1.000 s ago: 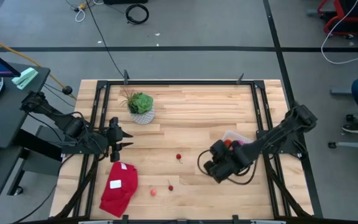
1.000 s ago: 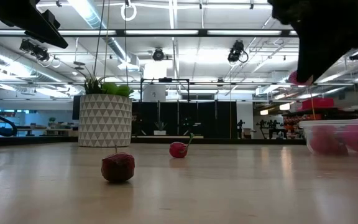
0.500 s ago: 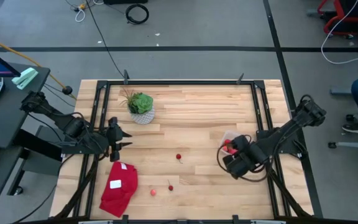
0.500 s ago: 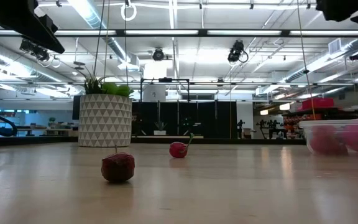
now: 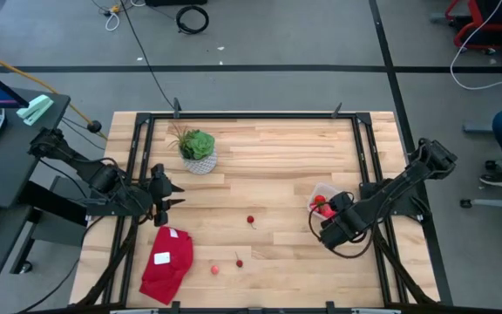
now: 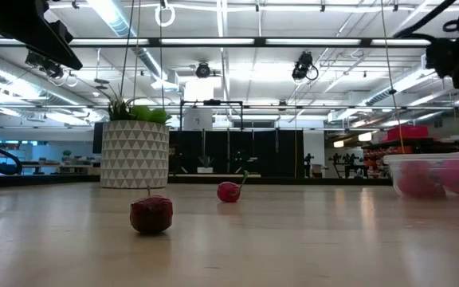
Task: Pick and placing Produce into tupperware
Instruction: Put the right pink peach into the transparent bin, then put the top red cherry into the transparent bin
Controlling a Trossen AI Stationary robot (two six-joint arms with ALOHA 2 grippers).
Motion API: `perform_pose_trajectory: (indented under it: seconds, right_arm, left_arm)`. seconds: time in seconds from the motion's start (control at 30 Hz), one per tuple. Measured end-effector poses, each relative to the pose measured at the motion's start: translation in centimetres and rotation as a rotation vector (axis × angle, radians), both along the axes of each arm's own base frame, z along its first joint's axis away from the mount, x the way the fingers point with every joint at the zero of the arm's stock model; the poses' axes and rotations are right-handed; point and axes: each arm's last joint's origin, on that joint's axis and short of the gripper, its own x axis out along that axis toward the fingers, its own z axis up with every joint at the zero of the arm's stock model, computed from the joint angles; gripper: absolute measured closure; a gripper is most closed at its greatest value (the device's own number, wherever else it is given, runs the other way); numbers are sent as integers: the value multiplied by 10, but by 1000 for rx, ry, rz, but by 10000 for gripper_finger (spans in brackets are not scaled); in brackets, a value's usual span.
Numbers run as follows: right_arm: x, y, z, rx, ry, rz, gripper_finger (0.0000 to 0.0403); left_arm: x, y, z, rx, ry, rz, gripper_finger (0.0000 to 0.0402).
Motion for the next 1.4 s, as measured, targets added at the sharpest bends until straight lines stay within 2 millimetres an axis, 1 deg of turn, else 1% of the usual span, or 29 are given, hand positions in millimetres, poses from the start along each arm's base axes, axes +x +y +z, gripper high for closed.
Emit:
perform_pose_trajectory:
  seconds: [0.17,0.3,0.4,0.53,0.67,0.8,0.9,1.0,1.07,1.13,1.2,1.3,1.4]
  right_arm:
    - [3,-7,-9,33,0,49,288]
    - [5,-13,-12,30,4,21,260]
    - [8,-17,-12,28,0,2,248]
    - [16,-20,-4,60,-16,42,240]
    - [31,-21,13,76,-94,78,240]
    - [54,-19,40,65,-282,104,245]
    - [74,-13,57,31,-509,151,249]
    - [94,-6,67,15,-727,259,249]
    - [108,-1,68,-8,-839,349,249]
    - [120,4,63,-43,-897,428,249]
    - [133,10,53,-71,-919,495,249]
    - [151,18,29,-103,-893,588,249]
    - [161,23,1,-115,-826,639,249]
  left_arm:
    - [0,0,0,3,1,-2,248]
    - [0,0,0,3,1,-2,252]
    - [0,0,0,3,0,-2,257]
    - [0,0,0,4,1,-3,262]
    - [0,0,0,6,1,-4,263]
    - [0,0,0,5,1,-4,258]
    - [0,0,0,5,1,-4,253]
    - [0,0,0,5,1,-4,249]
    - [0,0,0,5,1,-4,248]
    - [0,0,0,5,1,-3,250]
    - [0,0,0,5,1,-3,253]
    - [0,0,0,4,1,-3,258]
    - [0,0,0,4,0,-2,262]
